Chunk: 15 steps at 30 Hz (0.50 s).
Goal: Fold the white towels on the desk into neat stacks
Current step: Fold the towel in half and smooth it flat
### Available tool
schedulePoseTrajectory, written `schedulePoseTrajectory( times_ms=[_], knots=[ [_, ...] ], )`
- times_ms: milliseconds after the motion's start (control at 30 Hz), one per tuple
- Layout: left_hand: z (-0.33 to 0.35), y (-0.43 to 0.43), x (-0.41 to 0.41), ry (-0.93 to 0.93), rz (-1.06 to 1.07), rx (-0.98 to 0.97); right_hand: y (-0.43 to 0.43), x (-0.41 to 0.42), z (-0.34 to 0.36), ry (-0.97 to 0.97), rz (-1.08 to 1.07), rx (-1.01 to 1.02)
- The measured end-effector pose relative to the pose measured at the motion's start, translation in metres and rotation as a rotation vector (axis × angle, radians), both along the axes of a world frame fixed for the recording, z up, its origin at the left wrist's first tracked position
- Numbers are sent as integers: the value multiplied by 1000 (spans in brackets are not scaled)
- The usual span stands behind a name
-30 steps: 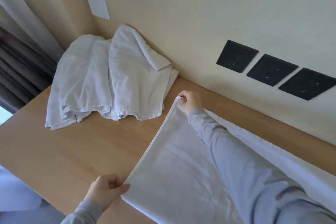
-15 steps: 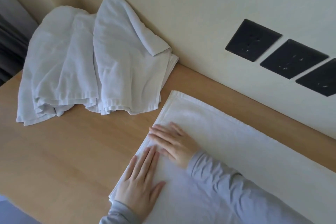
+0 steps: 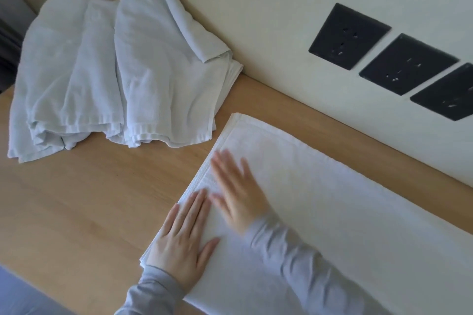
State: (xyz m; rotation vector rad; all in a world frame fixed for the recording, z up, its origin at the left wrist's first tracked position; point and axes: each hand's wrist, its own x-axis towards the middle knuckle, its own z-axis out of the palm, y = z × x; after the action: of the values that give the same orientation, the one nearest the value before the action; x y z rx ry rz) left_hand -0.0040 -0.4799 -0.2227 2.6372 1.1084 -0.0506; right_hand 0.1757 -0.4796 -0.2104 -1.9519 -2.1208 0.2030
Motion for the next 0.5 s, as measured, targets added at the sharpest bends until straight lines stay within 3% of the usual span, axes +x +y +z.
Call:
schedulePoseTrajectory(
  times_ms=[67,167,367,500],
  knots=[
    [1,1,1,2,-11,17,-43,-21,-8,-17,99,-39],
    [2,0,1,-1,4,31,-67,20,-13,-128,163,-140],
    [1,0,2,37,16,72,-82,191,-3,-202,-362,-290],
    [7,-4,4,86,37,84,-85,184,1,-207,-556,-270]
  ],
)
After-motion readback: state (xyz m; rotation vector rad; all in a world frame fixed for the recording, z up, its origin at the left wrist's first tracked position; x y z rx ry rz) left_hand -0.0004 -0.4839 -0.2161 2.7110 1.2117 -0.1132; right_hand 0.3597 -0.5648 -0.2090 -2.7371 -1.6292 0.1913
